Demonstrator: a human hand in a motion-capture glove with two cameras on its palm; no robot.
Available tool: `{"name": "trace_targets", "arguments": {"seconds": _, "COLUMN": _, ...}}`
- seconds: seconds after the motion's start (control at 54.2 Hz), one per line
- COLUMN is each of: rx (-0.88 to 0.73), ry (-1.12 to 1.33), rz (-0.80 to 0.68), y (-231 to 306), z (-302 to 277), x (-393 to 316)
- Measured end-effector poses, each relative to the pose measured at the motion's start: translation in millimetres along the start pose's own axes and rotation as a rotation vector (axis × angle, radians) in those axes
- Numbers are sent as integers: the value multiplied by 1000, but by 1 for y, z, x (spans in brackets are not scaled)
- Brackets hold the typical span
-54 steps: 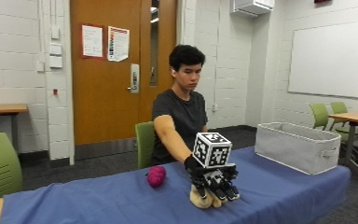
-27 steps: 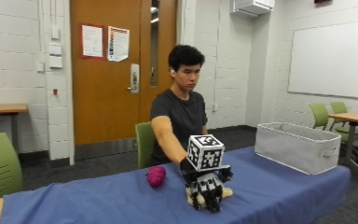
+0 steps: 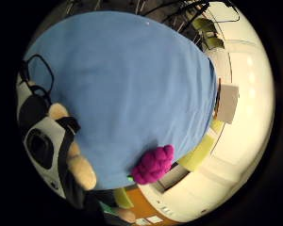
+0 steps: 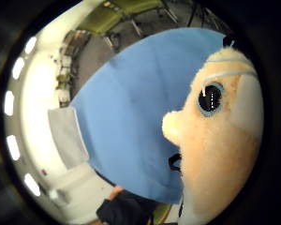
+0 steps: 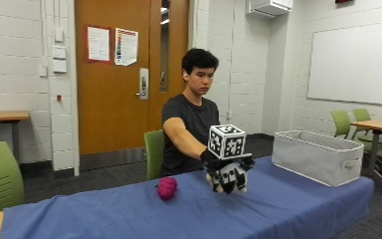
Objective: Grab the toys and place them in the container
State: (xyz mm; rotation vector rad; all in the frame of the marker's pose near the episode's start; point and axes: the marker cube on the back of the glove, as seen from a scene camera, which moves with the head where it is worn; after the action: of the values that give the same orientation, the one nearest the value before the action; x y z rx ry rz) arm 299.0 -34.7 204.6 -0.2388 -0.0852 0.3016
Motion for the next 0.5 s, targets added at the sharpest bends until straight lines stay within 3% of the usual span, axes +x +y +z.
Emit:
{"name": "trace_targets", "arguments": {"seconds": 0.184, "rx": 91, "ry": 0, "rz": -73, "y": 21, "z": -75, "x": -54}}
{"name": "trace_targets", "arguments": {"seconds": 0.498, "rx": 330, "ry": 35, "rz": -336, "y": 79, "z": -211, "x": -230}}
